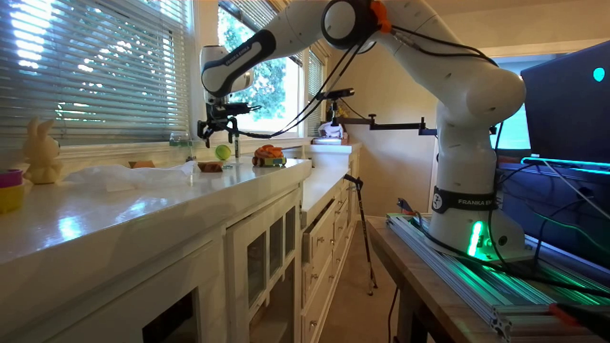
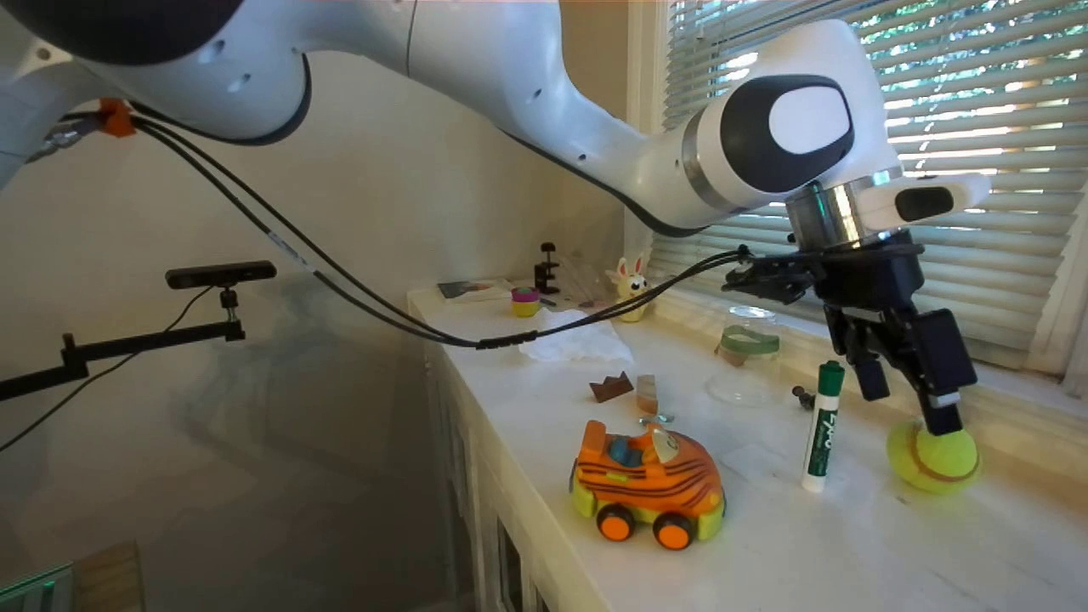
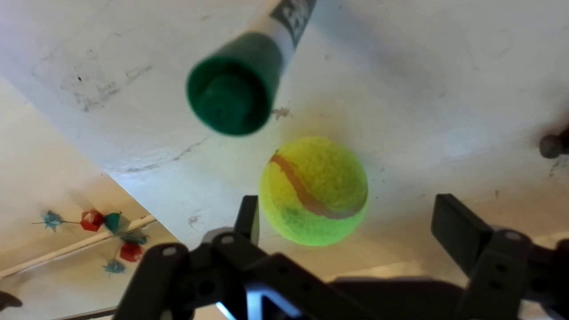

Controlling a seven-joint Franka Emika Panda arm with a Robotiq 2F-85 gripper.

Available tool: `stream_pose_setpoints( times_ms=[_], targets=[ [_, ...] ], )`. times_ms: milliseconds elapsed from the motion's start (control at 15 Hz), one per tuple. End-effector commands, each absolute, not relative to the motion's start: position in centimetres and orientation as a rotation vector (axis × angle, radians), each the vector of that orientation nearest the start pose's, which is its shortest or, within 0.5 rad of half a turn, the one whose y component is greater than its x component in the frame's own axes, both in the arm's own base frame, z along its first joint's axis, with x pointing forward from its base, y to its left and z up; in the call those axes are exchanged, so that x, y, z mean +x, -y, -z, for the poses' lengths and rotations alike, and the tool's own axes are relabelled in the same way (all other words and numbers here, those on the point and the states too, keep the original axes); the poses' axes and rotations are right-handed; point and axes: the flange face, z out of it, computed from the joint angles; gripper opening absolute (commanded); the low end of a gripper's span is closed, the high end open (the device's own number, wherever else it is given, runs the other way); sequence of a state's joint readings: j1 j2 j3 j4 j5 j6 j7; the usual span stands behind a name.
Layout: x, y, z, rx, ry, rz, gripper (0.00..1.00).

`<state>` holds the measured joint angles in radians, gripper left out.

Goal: Move the tennis bowl to the left

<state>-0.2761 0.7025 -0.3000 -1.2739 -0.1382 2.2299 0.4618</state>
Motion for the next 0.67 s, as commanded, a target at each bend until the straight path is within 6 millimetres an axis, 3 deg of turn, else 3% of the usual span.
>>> stream_pose_setpoints(
  times_ms=[0, 600],
  targets=[
    [67.6, 37.8, -37.5, -3.081, -1.476, 0.531, 1.0],
    [67.0, 39.3, -37.5, -3.089, -1.557, 0.533, 1.0]
  ],
)
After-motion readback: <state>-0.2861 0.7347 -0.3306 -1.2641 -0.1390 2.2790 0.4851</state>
